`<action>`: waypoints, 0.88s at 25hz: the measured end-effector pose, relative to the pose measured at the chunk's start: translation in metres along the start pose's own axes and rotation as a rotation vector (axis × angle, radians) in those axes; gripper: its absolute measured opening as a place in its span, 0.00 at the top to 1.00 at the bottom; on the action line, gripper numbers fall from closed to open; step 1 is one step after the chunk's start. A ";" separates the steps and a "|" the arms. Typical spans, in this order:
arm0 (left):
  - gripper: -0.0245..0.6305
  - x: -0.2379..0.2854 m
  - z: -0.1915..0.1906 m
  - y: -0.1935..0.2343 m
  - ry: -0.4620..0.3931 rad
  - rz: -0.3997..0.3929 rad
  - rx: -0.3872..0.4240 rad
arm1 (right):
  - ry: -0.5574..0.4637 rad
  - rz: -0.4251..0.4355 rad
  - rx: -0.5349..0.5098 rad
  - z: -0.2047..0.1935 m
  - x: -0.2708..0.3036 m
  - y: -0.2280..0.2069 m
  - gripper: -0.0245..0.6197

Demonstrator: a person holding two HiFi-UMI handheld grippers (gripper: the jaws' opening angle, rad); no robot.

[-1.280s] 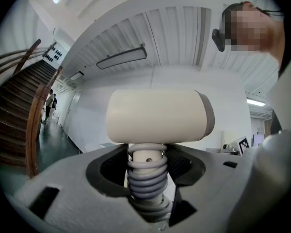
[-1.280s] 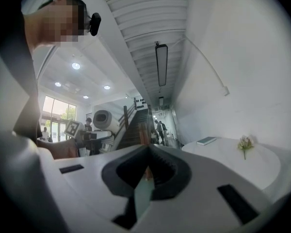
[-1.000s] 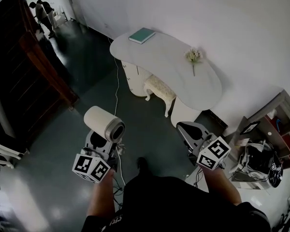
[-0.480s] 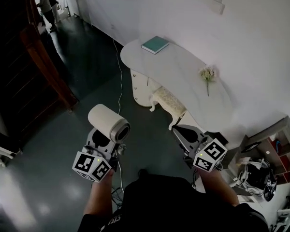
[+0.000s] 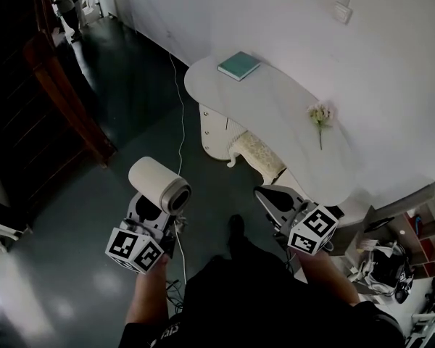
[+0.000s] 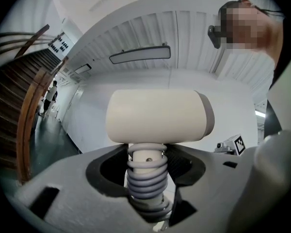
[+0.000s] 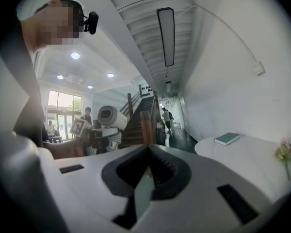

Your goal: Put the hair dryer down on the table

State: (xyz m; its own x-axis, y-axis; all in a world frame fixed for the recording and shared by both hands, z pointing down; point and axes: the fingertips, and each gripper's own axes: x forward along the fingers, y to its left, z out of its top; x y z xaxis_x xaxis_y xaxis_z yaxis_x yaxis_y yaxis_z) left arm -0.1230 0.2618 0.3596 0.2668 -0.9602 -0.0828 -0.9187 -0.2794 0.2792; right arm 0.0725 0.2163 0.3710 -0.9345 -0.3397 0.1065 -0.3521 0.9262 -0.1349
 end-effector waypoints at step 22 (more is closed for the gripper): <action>0.61 0.210 0.004 0.117 0.065 0.109 0.028 | -0.027 0.136 0.094 0.016 0.157 -0.211 0.95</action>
State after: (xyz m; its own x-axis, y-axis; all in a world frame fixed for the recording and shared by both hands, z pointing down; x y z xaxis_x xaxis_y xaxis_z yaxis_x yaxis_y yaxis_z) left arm -0.1753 0.0273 0.3711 0.1822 -0.9832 0.0088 -0.9509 -0.1739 0.2561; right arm -0.0009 -0.0347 0.3999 -0.9744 -0.2181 0.0549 -0.2249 0.9447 -0.2385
